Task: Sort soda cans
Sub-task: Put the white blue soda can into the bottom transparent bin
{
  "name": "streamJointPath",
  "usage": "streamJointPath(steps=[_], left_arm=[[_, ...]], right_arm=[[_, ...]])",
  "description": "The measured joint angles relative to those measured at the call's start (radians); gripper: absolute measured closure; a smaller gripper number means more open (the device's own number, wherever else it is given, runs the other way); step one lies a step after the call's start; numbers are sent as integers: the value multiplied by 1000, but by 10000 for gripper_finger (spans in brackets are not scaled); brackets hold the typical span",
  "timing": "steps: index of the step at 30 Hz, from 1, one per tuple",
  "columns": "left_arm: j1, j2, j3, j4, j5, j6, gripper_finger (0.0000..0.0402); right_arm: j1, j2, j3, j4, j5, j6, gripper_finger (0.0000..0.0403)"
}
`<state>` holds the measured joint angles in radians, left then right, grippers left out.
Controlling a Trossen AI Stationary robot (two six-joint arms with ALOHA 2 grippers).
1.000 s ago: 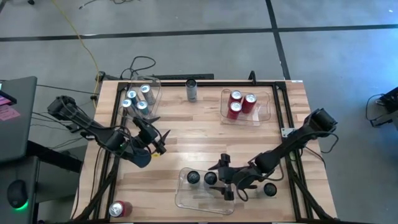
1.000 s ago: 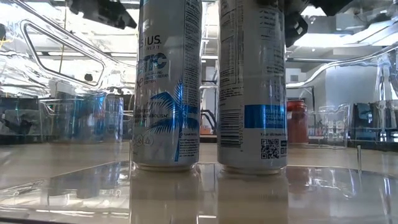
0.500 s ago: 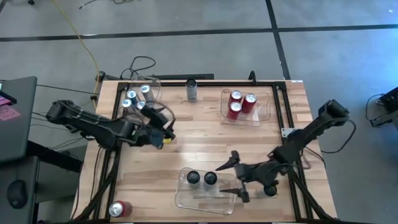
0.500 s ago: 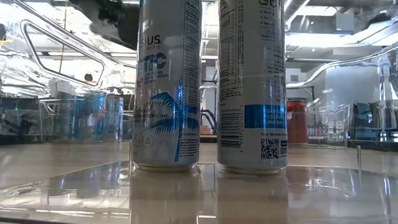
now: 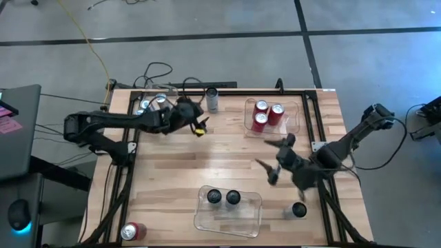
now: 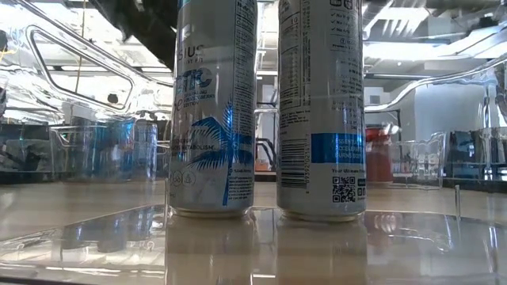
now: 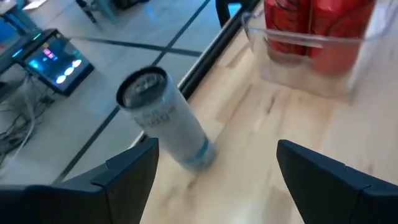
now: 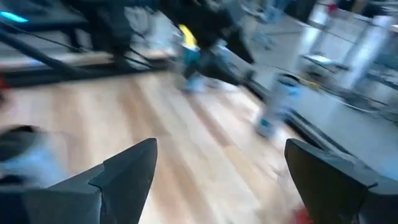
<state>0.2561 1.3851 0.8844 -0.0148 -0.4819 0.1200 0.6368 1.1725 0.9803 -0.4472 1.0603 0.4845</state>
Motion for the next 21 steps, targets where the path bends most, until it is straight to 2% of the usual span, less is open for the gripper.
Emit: streamJointPath(steps=[3,7,15,21], left_arm=[[75,36,0,86,90,46,77],[156,77,0,149,109,92,69],[269,103,0,139,130,134,43],[351,112,0,203,440,124,13]], right_arm=[[-49,5,-1,-61,2,14,35],[-88,10,-1,-121,-7,16,35],[-231,10,-1,-336,-14,123,35],[-322,11,-1,-332,-80,86,35]])
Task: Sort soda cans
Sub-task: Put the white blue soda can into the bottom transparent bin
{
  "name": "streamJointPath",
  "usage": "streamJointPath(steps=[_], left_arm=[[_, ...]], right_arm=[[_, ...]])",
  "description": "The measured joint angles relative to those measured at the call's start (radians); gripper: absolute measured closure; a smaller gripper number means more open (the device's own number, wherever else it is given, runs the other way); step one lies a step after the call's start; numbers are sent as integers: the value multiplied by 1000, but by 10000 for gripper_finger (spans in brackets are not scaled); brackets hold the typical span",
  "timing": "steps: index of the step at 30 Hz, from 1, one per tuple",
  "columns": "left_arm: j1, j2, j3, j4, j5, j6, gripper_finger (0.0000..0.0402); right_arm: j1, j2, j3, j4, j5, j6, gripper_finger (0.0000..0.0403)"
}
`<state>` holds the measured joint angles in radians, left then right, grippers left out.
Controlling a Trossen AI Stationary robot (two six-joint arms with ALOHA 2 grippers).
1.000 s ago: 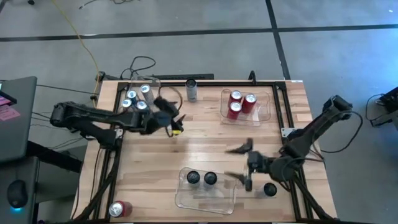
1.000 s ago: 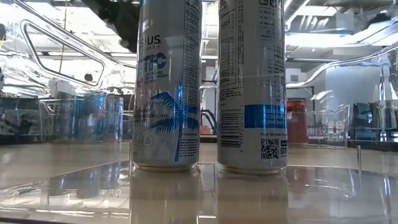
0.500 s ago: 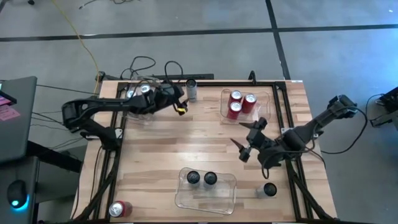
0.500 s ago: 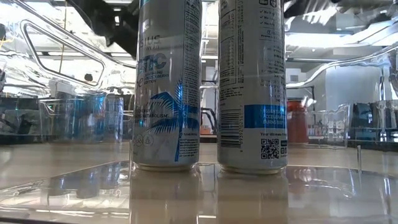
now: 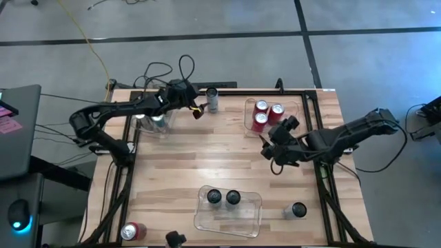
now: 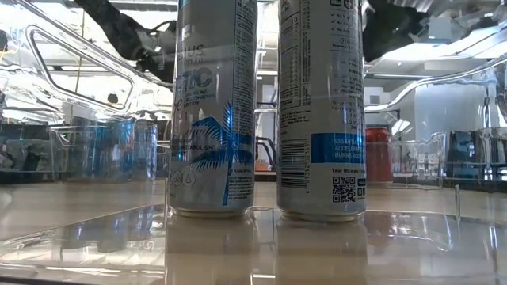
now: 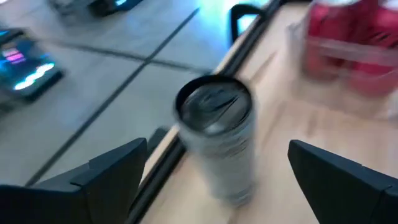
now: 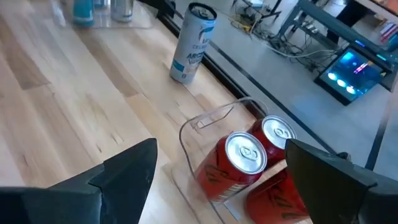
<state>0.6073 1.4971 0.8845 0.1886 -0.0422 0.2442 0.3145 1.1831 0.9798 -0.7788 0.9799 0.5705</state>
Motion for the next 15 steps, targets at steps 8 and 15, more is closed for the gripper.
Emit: streamJointPath(steps=[8,15], left_arm=[[42,135,0,178,100,33,3],[54,214,1,289,143,39,3]], right_arm=[[-65,0,0,34,-62,-74,35],[-93,-2,-31,54,-66,-88,35]])
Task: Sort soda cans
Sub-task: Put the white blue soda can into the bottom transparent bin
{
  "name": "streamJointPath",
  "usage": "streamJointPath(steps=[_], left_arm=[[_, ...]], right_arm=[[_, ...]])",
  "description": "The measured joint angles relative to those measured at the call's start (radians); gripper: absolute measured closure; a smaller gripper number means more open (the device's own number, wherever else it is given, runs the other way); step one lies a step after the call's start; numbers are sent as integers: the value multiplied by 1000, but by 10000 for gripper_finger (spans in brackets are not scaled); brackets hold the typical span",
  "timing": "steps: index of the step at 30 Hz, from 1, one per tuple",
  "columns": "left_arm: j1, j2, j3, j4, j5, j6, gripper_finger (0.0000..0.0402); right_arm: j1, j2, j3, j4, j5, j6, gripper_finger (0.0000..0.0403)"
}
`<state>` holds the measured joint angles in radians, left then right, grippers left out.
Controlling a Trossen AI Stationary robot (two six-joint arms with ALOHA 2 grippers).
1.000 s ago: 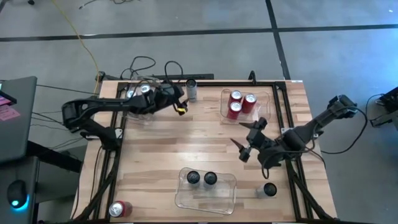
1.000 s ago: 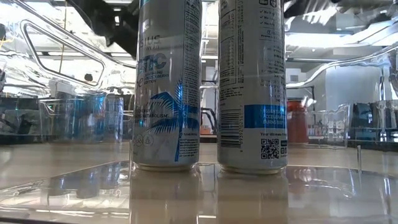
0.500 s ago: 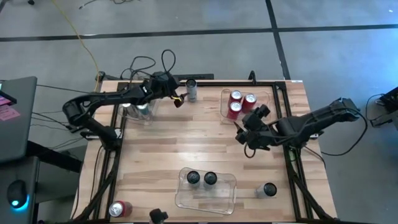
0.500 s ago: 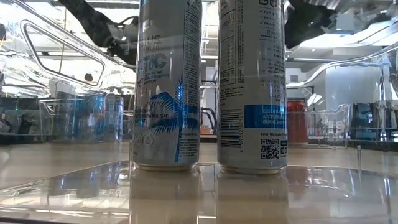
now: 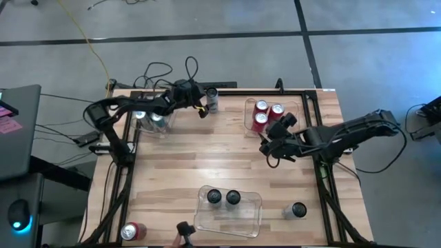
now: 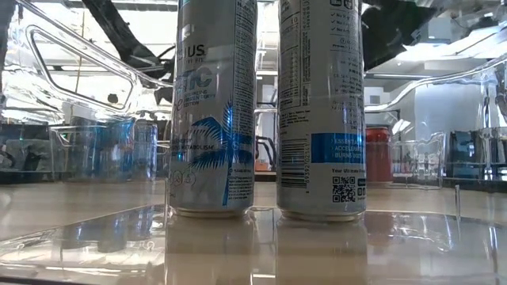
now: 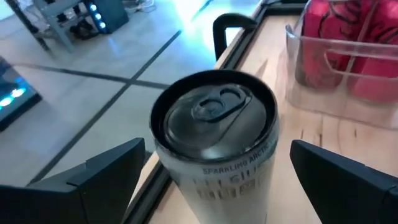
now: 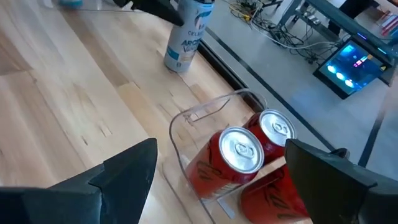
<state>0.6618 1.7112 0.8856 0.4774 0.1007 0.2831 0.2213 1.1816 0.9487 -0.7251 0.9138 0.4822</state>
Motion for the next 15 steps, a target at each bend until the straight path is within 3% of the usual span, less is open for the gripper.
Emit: streamJointPath(steps=[6,15], left_arm=[[39,8,4,28,89,-42,16],[82,8,3,19,186,-112,132]], right_arm=[[-43,-26,-51,94,-69,-46,35],[-53,-69,-98,215,-79,-95,35]])
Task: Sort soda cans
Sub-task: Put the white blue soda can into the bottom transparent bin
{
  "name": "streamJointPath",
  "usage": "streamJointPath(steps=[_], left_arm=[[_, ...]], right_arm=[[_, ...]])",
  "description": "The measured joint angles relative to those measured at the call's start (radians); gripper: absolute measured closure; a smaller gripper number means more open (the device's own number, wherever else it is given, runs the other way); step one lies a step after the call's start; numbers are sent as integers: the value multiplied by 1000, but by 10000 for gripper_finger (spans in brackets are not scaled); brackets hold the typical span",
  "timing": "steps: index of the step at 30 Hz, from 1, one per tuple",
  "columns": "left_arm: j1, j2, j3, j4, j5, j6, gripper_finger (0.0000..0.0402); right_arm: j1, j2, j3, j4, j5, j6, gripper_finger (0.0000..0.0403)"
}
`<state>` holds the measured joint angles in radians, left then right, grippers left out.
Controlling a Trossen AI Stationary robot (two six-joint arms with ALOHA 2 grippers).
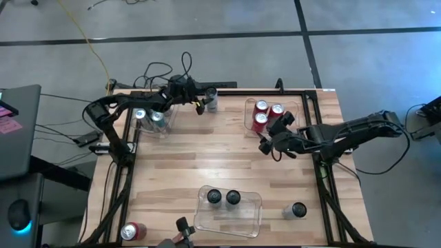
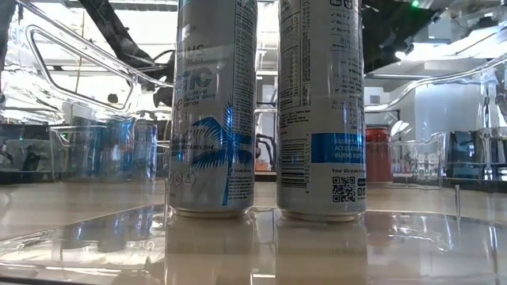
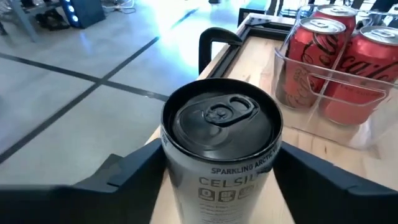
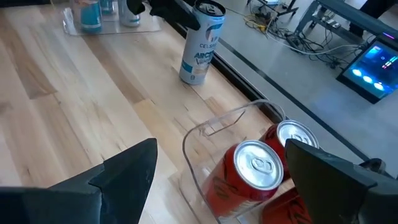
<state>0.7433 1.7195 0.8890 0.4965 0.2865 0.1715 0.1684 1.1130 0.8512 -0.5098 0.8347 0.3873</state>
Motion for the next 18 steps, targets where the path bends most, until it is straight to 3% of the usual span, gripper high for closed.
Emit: streamJointPath(steps=[3,10,18], left_arm=[[-5,0,0,-4,0,8,164],[-22,-38,-1,-41,-4,-25,167],[-77,-299,0,-261,-51,3,165]], right_arm=[[1,-2,-1,1,0,-2,35],[1,-3,-1,3,0,-4,35],[1,-3,-1,2,0,-3,35]])
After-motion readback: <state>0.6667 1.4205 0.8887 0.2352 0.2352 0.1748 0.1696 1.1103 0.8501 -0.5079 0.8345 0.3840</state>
